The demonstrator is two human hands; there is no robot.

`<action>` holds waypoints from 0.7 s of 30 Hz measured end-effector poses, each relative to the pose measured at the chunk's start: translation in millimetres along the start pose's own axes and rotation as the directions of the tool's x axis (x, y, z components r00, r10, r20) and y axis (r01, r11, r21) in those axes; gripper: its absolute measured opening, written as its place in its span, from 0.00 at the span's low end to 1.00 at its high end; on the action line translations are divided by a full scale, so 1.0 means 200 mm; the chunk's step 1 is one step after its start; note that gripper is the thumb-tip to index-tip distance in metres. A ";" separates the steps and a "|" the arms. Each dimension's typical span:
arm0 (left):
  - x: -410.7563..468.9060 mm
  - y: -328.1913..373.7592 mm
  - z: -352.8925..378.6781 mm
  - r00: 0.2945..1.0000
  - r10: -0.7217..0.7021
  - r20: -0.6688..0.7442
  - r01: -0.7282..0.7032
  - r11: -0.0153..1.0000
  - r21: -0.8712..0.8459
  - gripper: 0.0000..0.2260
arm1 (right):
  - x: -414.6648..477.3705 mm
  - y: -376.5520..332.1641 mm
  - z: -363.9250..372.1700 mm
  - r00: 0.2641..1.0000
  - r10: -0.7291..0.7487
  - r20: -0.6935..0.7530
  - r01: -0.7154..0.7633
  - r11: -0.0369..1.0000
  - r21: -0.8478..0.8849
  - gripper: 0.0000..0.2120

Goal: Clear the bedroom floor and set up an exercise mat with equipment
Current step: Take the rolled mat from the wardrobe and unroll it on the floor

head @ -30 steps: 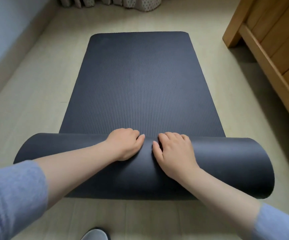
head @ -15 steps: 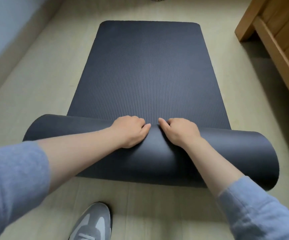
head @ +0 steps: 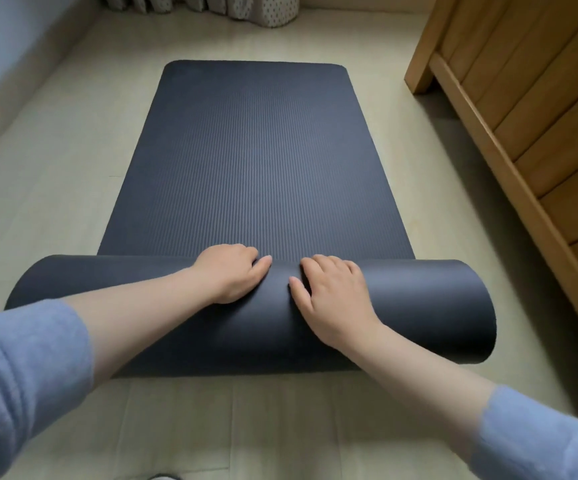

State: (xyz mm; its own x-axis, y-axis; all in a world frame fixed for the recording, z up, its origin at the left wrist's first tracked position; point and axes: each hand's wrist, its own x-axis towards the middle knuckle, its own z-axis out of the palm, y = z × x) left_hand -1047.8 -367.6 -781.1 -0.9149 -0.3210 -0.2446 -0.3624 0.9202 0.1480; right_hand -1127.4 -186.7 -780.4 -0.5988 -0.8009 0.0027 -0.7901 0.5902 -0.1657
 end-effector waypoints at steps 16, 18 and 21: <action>-0.28 0.08 0.03 0.985 0.057 -0.161 -0.053 0.998 0.031 0.18 | 0.07 -0.01 -0.06 0.951 0.062 0.303 -0.083 0.995 0.056 0.27; -0.34 0.10 0.03 0.987 0.019 -0.162 -0.012 0.999 0.048 0.18 | 0.00 -0.02 -0.08 0.960 0.045 0.277 -0.062 0.997 0.054 0.26; -0.42 0.18 0.05 0.982 -0.030 -0.187 0.051 0.993 0.105 0.21 | -0.18 -0.05 -0.08 0.990 0.035 0.140 -0.042 0.998 0.047 0.23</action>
State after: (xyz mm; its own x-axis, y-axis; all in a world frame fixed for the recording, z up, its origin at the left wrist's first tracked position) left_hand -983.2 -304.9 -764.7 -0.9207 -0.3849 -0.0651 -0.3876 0.9212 0.0343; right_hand -1100.4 -162.8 -762.2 -0.6018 -0.7862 -0.1407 -0.7574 0.6176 -0.2117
